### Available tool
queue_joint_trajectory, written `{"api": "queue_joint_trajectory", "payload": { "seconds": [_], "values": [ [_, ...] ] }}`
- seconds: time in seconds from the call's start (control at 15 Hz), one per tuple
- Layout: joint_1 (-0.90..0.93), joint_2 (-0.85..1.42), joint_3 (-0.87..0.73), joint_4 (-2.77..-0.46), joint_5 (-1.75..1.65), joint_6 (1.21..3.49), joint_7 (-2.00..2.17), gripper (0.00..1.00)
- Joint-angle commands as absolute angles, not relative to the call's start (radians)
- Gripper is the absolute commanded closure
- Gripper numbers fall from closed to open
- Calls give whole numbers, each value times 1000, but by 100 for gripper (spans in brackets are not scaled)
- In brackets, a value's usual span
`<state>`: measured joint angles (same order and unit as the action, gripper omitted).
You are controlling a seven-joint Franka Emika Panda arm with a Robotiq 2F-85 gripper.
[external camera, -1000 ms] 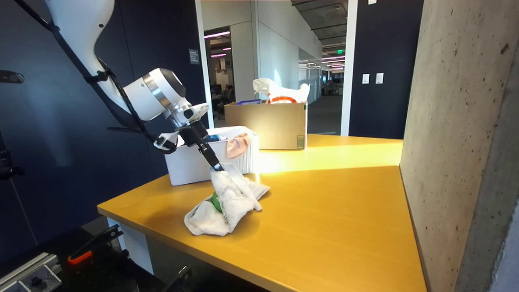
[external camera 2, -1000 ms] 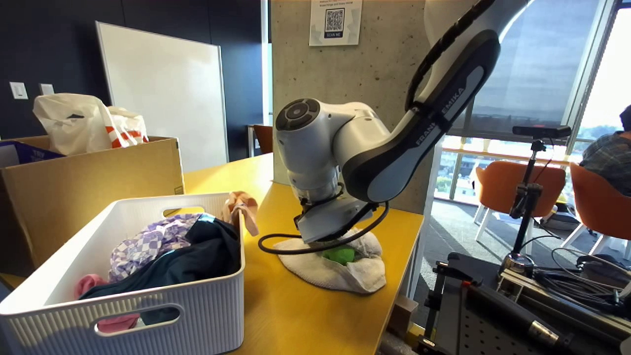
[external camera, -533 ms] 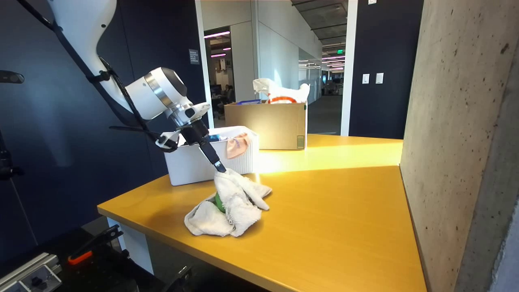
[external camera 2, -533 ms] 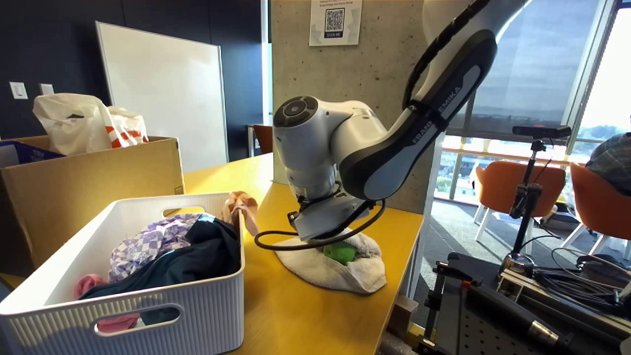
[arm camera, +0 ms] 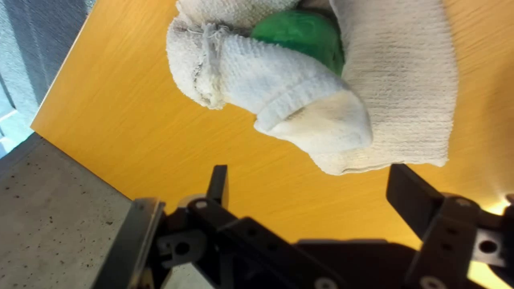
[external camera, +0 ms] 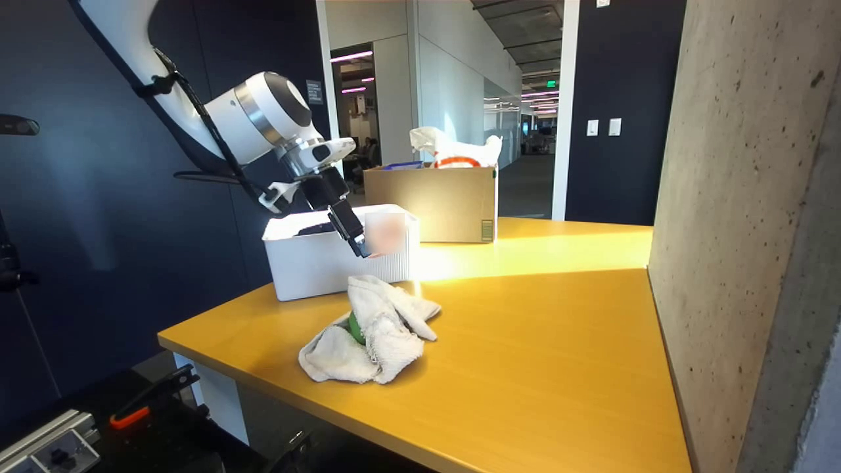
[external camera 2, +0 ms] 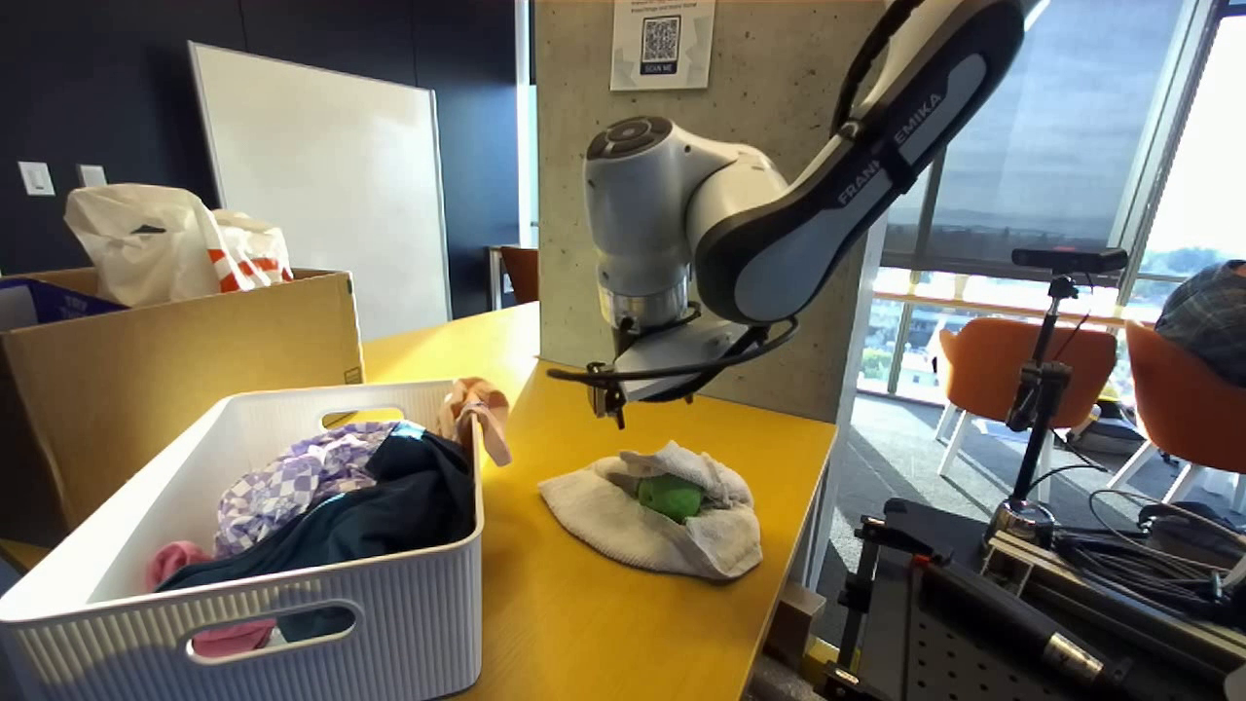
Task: Put the apple on the towel and cover it, then put it in the basket
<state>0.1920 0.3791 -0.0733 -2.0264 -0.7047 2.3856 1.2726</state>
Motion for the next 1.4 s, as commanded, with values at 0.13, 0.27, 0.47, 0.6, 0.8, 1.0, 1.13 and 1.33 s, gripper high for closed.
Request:
{"api": "queue_joint_trajectory", "payload": {
  "seconds": [0.13, 0.27, 0.47, 0.6, 0.8, 1.0, 1.13, 1.33],
  "values": [
    [53, 238, -57, -2191, -483, 2479, 895, 0],
    [17, 237, -75, -2210, -425, 2510, 775, 0],
    [-40, 288, -88, -2167, -330, 2549, 577, 0],
    [-65, 329, -93, -2112, -246, 2550, 461, 0],
    [-83, 408, -86, -2019, -146, 2541, 320, 0],
    [-101, 510, -62, -1920, -49, 2537, 189, 0],
    [-104, 563, -41, -1884, -1, 2566, 132, 0],
    [-97, 593, -9, -1913, 66, 2672, 116, 0]
  ]
}}
